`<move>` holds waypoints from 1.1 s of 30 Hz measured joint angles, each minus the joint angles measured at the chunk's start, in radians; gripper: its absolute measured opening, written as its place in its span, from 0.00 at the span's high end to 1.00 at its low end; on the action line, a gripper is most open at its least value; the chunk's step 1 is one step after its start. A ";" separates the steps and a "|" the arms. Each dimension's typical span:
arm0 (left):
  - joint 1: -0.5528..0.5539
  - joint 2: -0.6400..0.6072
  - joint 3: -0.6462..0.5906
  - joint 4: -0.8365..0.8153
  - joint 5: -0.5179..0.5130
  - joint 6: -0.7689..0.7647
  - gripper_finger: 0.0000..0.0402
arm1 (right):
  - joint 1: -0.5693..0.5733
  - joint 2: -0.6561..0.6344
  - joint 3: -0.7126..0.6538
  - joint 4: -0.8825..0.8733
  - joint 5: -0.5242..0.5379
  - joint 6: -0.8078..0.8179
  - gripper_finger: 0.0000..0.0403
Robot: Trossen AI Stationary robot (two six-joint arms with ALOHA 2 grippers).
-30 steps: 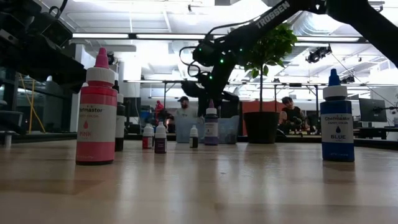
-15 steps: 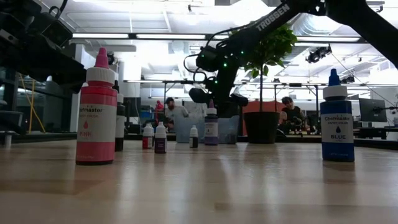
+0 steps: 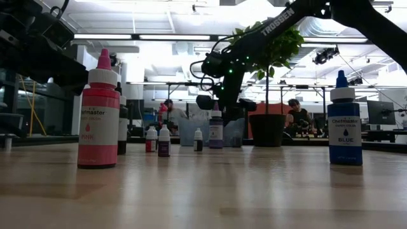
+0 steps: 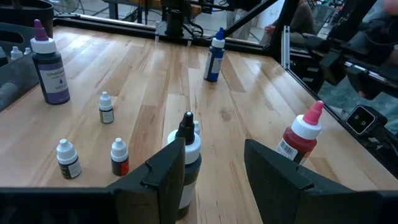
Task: Pick & Place food coloring
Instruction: Put the right small red food coloring bottle into the black bin, then put the small green food coloring bottle into the black bin
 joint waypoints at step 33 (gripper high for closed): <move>0.000 0.000 0.000 0.000 0.000 0.000 0.59 | -0.002 0.022 0.000 -0.009 -0.001 0.033 0.72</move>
